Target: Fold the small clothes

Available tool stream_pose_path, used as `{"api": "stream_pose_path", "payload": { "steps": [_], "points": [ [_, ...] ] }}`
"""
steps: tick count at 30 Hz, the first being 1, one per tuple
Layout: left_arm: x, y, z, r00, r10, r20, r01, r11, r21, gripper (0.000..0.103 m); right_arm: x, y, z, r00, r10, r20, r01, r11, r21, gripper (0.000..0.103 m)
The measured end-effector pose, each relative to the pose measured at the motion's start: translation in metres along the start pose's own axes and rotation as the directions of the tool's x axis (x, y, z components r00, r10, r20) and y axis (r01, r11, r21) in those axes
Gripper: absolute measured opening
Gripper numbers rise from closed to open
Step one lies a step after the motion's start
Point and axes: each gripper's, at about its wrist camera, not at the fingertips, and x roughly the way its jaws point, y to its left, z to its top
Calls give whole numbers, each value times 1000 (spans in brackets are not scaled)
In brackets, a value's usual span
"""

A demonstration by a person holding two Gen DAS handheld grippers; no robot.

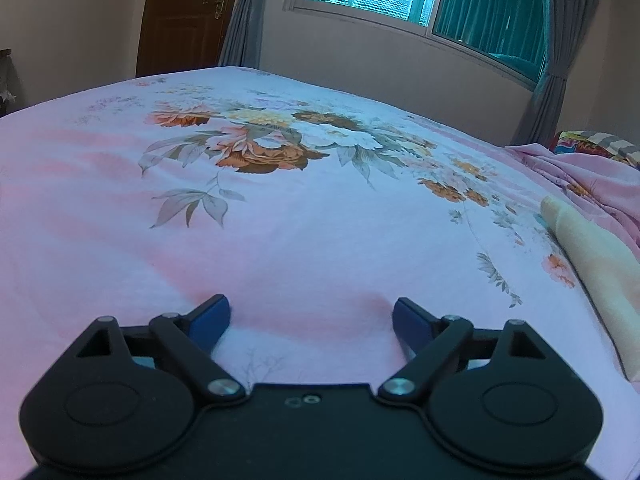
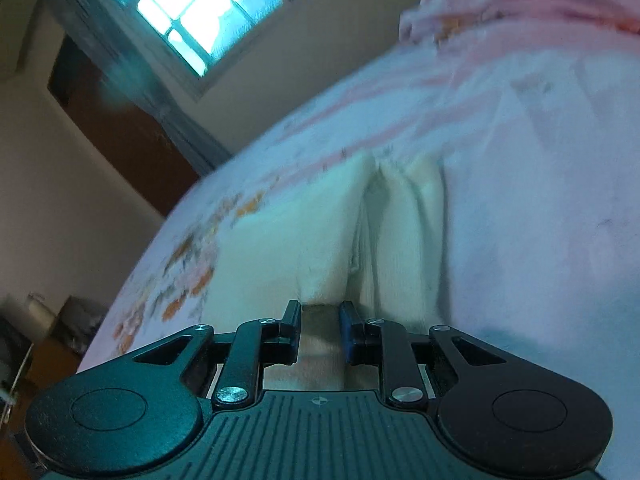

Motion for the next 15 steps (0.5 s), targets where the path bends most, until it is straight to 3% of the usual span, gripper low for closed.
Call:
{"api": "stream_pose_path", "payload": {
  "steps": [1,6,9,10,11,15],
  "points": [
    [0,0,0,1000,-1,0,1,1000,-1,88,4,-1,1,1000,-2,-11,2,1000,-7,28],
    [0,0,0,1000,0,1,0,1000,-1,88,5,1,2,999,47,-16,-47,999,-25,29],
    [0,0,0,1000,-2,2,2,1000,-2,88,-12,-2,5,996,74,42,-75,997,22,30],
    [0,0,0,1000,-2,2,2,1000,-2,88,-15,-4,5,997,64,45,-66,997,35,42],
    [0,0,0,1000,-3,2,3,1000,-2,88,-13,-6,6,998,53,29,-55,998,43,63],
    [0,0,1,1000,-2,3,2,1000,-1,88,-1,-6,6,996,84,-17,-83,996,34,65]
  ]
}}
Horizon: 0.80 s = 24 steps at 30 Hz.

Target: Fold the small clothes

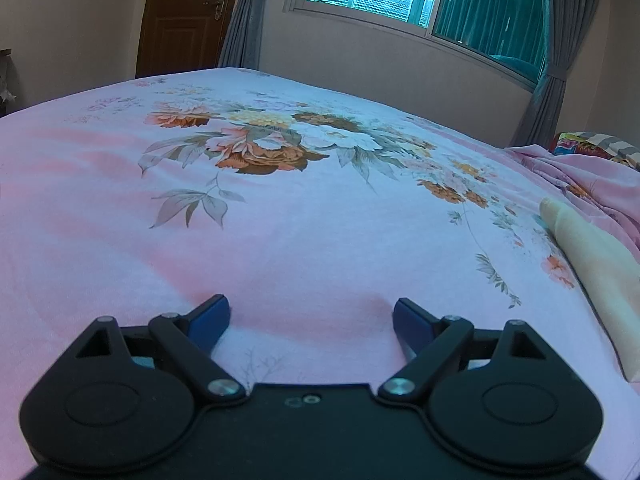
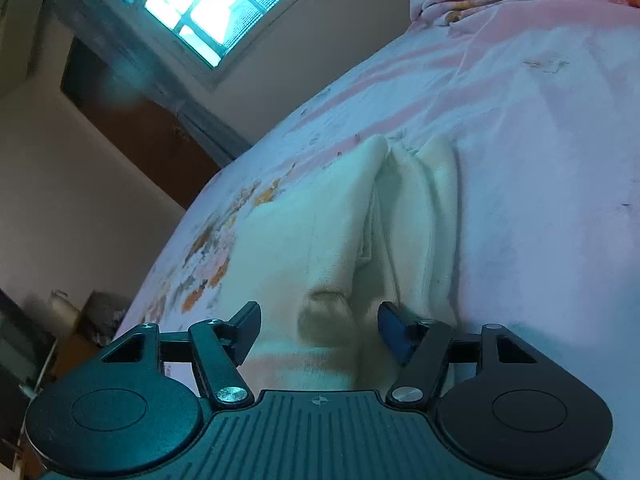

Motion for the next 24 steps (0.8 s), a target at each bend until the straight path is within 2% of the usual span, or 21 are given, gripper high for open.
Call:
{"api": "stream_pose_path", "payload": {
  "steps": [1,2,3,4,5,8,10,12,13,15,16,17,18,20,24],
  "points": [
    [0,0,0,1000,0,0,0,1000,0,88,3,0,1,1000,15,-1,-15,1000,4,64],
    [0,0,0,1000,0,0,0,1000,0,88,6,0,2,1000,29,-1,-29,1000,7,56],
    [0,0,0,1000,-1,0,1,1000,-1,88,7,0,3,999,39,-5,-39,999,6,39],
    [0,0,0,1000,-1,0,1,1000,0,88,9,3,5,999,31,-20,-31,1000,-6,7],
    [0,0,0,1000,-1,0,1,1000,0,88,6,7,5,1000,18,-10,-18,1000,-25,6],
    [0,0,0,1000,-2,1,2,1000,-2,88,-25,18,1,993,74,87,-69,996,-61,5],
    [0,1,0,1000,-5,4,5,1000,-5,88,-33,16,-2,992,37,121,-27,996,-84,5],
    [1,1,1,1000,-4,4,4,1000,-2,88,-16,2,-1,996,-74,52,77,996,-46,6],
    [0,1,0,1000,-4,3,4,1000,-2,88,-9,-5,-4,996,-86,23,86,996,-25,6],
    [1,1,0,1000,-2,2,2,1000,1,88,-14,-5,-4,998,-39,39,39,999,3,8],
    [0,1,0,1000,-2,3,2,1000,0,88,-21,-3,-4,997,-27,77,26,1000,12,22],
    [0,1,0,1000,-4,4,4,1000,-2,88,-29,-2,-5,993,-24,117,22,1000,11,42],
    [0,1,0,1000,-6,6,6,1000,-4,88,-35,-3,-4,989,-1,148,-1,1000,10,51],
    [0,2,0,1000,-9,8,9,1000,-8,88,-37,-10,0,991,29,134,-34,999,33,54],
    [0,2,0,1000,-9,9,9,1000,-8,88,-28,-25,9,997,9,74,-12,999,37,54]
  ]
}}
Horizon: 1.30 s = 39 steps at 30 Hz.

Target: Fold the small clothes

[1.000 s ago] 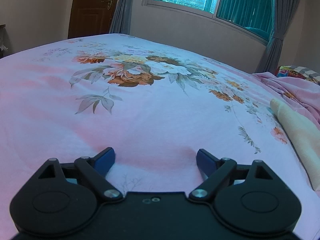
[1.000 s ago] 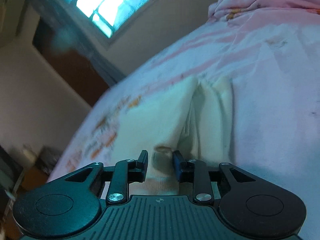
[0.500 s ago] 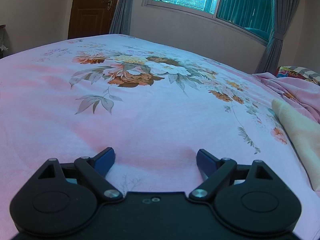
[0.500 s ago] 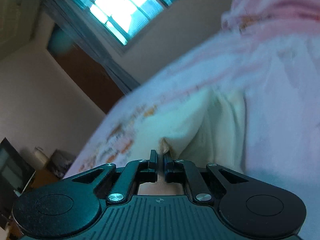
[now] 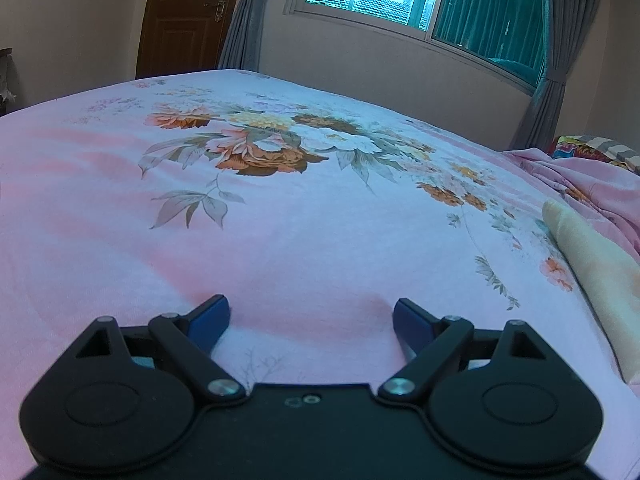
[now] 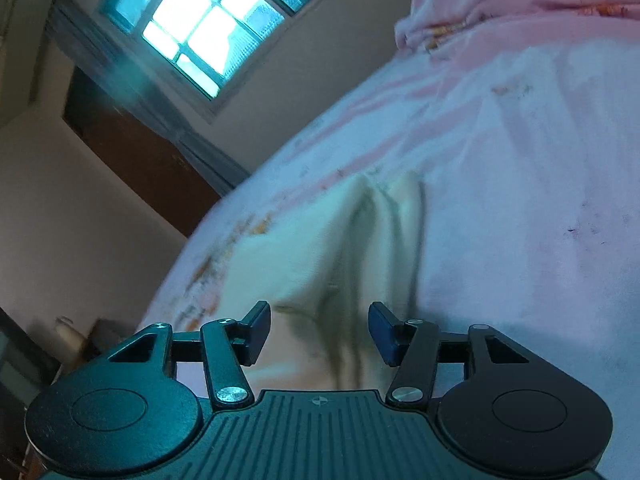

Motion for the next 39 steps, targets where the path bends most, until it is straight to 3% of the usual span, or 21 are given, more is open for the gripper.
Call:
{"api": "stream_pose_path", "payload": {
  "steps": [6,7,8,11,14,16,18,20,21,23,26,28,30,33,35,39],
  "points": [
    [0,1,0,1000,-3,2,3,1000,-2,88,39,-6,9,990,89,-107,-91,996,-16,54],
    [0,1,0,1000,-2,1,2,1000,-1,88,43,-2,10,991,81,-102,-86,995,-45,39],
    [0,1,0,1000,-2,1,2,1000,0,88,47,3,10,993,58,-107,-67,994,-81,13],
    [0,1,0,1000,-3,2,3,1000,-2,88,38,24,10,997,34,-63,-44,985,-165,10],
    [0,2,0,1000,-7,5,7,1000,-7,88,10,50,5,998,60,6,-57,970,-238,10],
    [0,2,0,1000,-8,6,8,1000,-9,88,0,58,2,999,36,33,-26,967,-253,10],
    [0,1,0,1000,-6,5,6,1000,-7,89,5,46,0,999,-16,29,22,975,-219,10],
    [1,-2,1,1000,9,-4,-9,1000,10,88,28,14,-6,988,-152,-28,147,981,-128,10],
    [0,-6,1,1000,16,-10,-16,999,33,88,33,0,-9,989,-139,-49,135,987,-87,10],
    [-6,-21,3,999,-35,-10,35,994,101,88,32,-7,-7,995,-95,-41,95,995,-12,12],
    [-21,-63,-5,988,-152,7,148,969,198,88,20,3,-9,996,-85,-31,85,996,-12,37],
    [-26,-100,-14,978,-207,-13,203,943,265,88,11,9,-13,996,-80,-47,78,996,-44,45],
    [-29,-132,-23,958,-285,-37,284,918,278,88,5,10,-19,993,-94,-70,91,995,-36,45],
    [-30,-171,-38,953,-296,-70,303,901,311,88,-19,9,-33,994,-89,-57,88,996,-17,45],
    [-33,-184,-46,940,-331,-89,342,890,300,88,-44,9,-40,994,-112,5,112,994,-11,45],
    [-34,-199,-61,937,-332,-110,350,891,290,88,-78,13,-68,994,-68,81,59,993,107,45]
  ]
}}
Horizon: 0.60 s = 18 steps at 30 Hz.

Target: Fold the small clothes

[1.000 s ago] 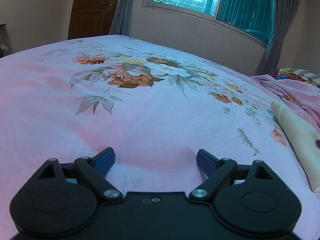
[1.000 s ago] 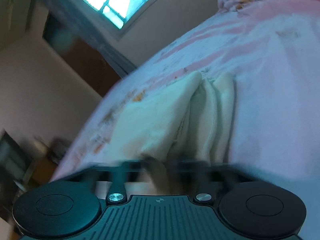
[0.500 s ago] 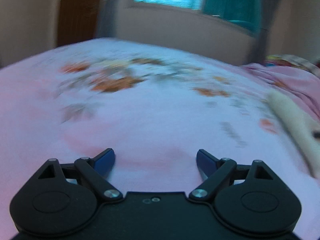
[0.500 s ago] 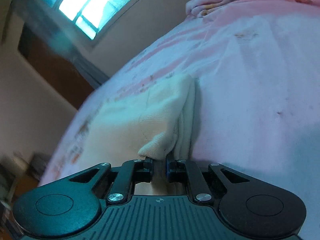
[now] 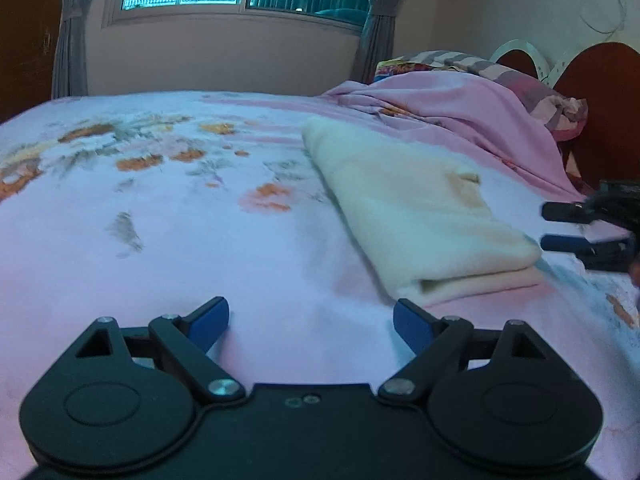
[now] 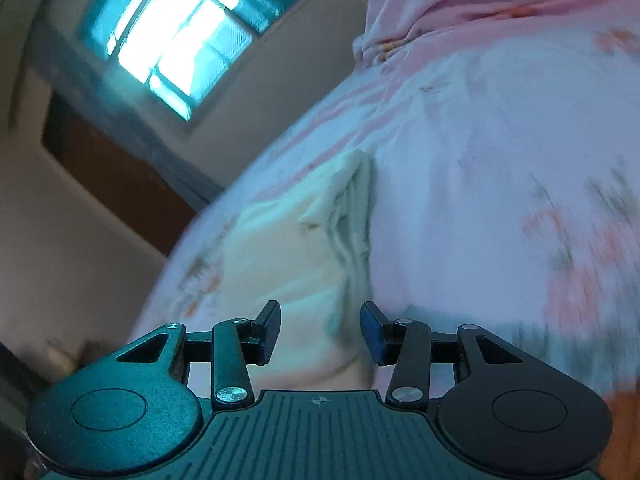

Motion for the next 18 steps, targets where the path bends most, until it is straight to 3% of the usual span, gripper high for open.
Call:
{"api": "stream_pose_path", "payload": {
  "steps": [5,9,13,16,18],
  "points": [
    [12,-9,3,1000,11,-23,-11,1000,-9,88,-5,2,-29,999,11,33,-16,989,150,45],
    [23,-18,8,998,19,-51,-18,1000,22,88,13,-8,-28,999,23,34,-30,969,244,45],
    [31,-19,13,999,1,-45,-2,1000,-8,88,21,-18,-24,999,18,37,-27,962,272,44],
    [40,-21,13,998,36,-61,-37,999,-20,90,28,-17,-22,1000,-6,30,-2,969,248,30],
    [40,-24,15,999,22,-45,-23,999,-35,88,31,-19,-23,999,-9,34,0,967,254,23]
  ]
}}
